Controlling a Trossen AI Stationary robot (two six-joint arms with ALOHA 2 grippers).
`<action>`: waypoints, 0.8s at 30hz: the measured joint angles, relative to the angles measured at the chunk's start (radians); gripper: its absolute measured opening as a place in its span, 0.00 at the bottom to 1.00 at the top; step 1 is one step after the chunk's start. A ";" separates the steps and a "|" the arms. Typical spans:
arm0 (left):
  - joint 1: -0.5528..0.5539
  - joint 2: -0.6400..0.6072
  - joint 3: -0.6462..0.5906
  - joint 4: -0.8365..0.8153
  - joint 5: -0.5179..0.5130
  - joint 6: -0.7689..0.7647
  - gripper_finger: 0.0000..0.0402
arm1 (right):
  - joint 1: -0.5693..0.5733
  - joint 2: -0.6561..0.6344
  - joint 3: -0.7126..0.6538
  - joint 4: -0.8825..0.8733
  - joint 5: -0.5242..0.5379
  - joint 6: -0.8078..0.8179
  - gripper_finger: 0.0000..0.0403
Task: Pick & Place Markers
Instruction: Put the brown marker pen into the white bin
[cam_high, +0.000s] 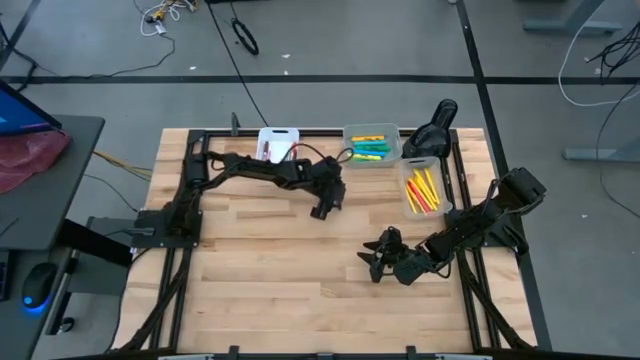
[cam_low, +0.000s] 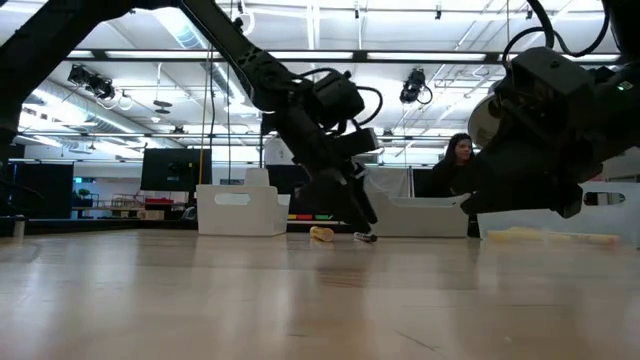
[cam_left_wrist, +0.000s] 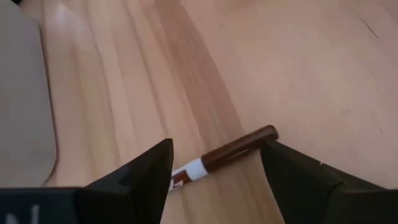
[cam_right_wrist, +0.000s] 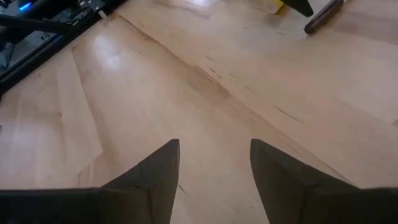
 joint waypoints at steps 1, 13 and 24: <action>0.008 0.000 0.000 0.000 0.016 0.000 0.61 | 0.000 0.000 0.000 0.000 0.000 -0.002 0.49; 0.035 0.072 0.005 0.051 0.080 0.074 0.58 | 0.000 0.000 0.000 0.018 0.001 -0.019 0.49; 0.047 0.078 0.002 0.044 0.133 0.079 0.32 | 0.000 0.000 0.000 0.018 0.001 -0.019 0.49</action>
